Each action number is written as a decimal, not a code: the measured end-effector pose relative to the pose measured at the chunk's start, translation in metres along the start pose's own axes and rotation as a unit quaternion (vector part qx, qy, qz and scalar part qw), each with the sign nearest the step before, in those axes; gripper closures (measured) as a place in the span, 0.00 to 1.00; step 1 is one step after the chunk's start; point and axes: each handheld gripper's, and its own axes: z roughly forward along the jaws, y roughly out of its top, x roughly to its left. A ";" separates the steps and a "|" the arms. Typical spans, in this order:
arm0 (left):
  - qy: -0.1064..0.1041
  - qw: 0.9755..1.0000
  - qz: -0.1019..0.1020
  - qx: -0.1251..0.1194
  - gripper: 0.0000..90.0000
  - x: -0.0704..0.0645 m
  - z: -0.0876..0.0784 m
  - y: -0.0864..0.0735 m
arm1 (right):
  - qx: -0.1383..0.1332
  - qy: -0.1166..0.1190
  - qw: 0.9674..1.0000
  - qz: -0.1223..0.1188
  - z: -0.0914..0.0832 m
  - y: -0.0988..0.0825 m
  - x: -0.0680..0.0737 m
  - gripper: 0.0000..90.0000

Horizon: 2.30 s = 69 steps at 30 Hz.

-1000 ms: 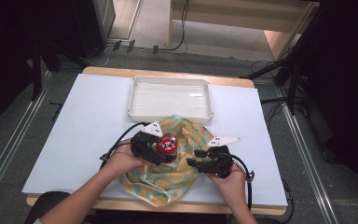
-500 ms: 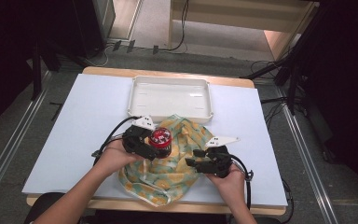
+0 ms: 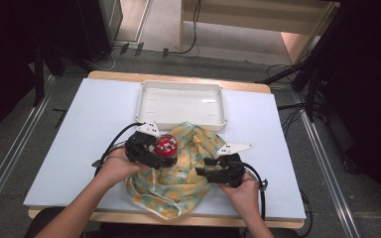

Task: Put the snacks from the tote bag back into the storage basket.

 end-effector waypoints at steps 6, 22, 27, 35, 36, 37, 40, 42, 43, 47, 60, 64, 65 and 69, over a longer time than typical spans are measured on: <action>0.010 1.000 -0.008 -0.009 0.29 0.002 -0.009 -0.002 | 0.002 0.004 1.000 -0.003 0.003 0.003 0.000 0.54; 0.054 0.998 -0.033 -0.008 0.29 0.026 -0.025 0.010 | 0.001 0.007 1.000 -0.005 0.008 0.005 0.001 0.54; 0.069 0.997 -0.040 -0.013 0.29 0.035 -0.029 0.016 | 0.000 0.012 1.000 -0.009 0.010 0.006 0.004 0.54; 0.099 0.994 -0.043 -0.020 0.29 0.051 -0.035 0.029 | -0.002 0.020 1.000 -0.019 0.010 0.006 0.004 0.54; 0.102 0.994 -0.045 -0.019 0.29 0.054 -0.036 0.030 | -0.002 0.020 1.000 -0.019 0.010 0.006 0.004 0.54; 0.102 0.993 -0.048 -0.023 0.29 0.058 -0.036 0.033 | -0.004 0.021 1.000 -0.019 0.010 0.006 0.005 0.54; 0.108 0.993 -0.051 -0.026 0.29 0.064 -0.037 0.038 | -0.003 0.021 1.000 -0.017 0.009 0.006 0.004 0.54; 0.111 0.992 -0.046 -0.024 0.29 0.068 -0.036 0.043 | -0.002 0.020 1.000 -0.017 0.010 0.006 0.004 0.54; 0.111 0.992 -0.046 -0.024 0.29 0.068 -0.036 0.043 | -0.002 0.020 1.000 -0.017 0.010 0.006 0.004 0.54; 0.116 0.992 -0.045 -0.014 0.29 0.076 -0.029 0.050 | -0.006 0.021 1.000 -0.021 0.011 0.007 0.005 0.54; 0.121 0.991 -0.052 -0.012 0.29 0.104 -0.006 0.065 | -0.003 0.018 1.000 -0.022 0.012 0.005 0.005 0.54; 0.116 0.992 -0.055 -0.012 0.29 0.113 -0.001 0.070 | -0.005 0.017 1.000 -0.020 0.012 0.004 0.005 0.54; 0.117 0.991 -0.058 -0.012 0.29 0.115 0.001 0.071 | -0.005 0.017 1.000 -0.019 0.012 0.004 0.005 0.54; 0.122 0.990 -0.064 -0.007 0.29 0.122 0.006 0.074 | -0.003 0.015 1.000 -0.019 0.015 0.005 0.006 0.54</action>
